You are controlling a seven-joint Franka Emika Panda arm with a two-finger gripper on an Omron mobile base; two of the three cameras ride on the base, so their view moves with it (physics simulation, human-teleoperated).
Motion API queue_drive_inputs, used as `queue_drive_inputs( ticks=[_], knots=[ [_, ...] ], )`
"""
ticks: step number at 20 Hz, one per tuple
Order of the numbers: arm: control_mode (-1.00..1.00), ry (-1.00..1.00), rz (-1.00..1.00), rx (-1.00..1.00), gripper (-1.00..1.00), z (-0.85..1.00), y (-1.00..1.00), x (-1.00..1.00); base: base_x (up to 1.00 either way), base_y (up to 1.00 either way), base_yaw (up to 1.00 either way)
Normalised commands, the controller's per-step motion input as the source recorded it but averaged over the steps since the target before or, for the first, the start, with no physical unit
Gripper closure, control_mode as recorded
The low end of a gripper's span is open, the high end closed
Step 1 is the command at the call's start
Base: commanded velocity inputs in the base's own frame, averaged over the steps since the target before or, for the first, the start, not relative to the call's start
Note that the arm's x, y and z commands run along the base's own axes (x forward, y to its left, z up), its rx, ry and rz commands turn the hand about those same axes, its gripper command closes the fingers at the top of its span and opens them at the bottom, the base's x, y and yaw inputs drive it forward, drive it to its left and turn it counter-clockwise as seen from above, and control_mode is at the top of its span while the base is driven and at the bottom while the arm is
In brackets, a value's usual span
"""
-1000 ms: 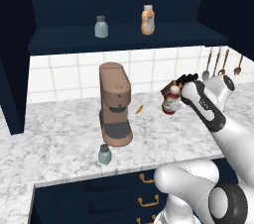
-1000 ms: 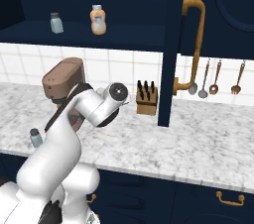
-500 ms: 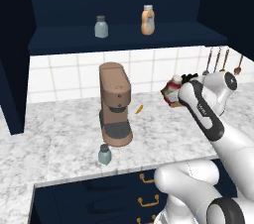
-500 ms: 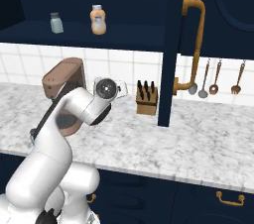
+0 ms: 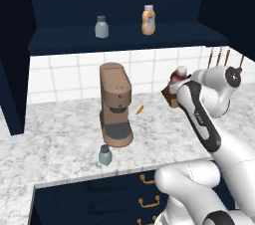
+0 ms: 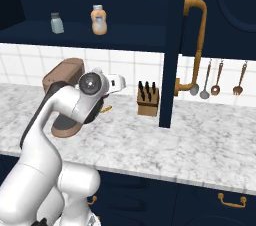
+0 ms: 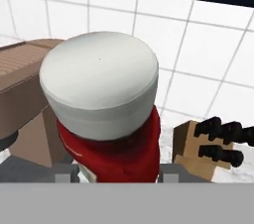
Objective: Put the shaker and condiment bottle from the counter next to their counterparts in the cabinet.
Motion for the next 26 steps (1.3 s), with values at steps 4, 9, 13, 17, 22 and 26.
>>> queue_drive_inputs(
  ticks=[4, 9, 13, 17, 22, 26],
  knots=[
    [-1.00, 0.00, -0.14, 0.00, 1.00, 0.47, 0.00, -0.13, 0.00, 0.00, 0.00],
    [-1.00, 0.00, -0.14, 0.00, 1.00, 0.48, 0.00, -0.12, 0.00, 0.00, 0.00],
    [-1.00, 0.00, -0.15, 0.03, 1.00, 0.46, 0.00, -0.24, 0.00, 0.00, 0.00],
    [-1.00, 0.00, -0.09, 0.07, 1.00, 0.48, 0.00, -0.29, 0.00, 0.00, 0.00],
    [-1.00, 0.00, -0.06, 0.07, 1.00, 0.51, 0.00, -0.27, 0.00, 0.00, 0.00],
    [-1.00, 0.00, -0.04, 0.02, 1.00, 0.57, 0.00, -0.01, 0.00, 0.00, 0.00]
  ],
)
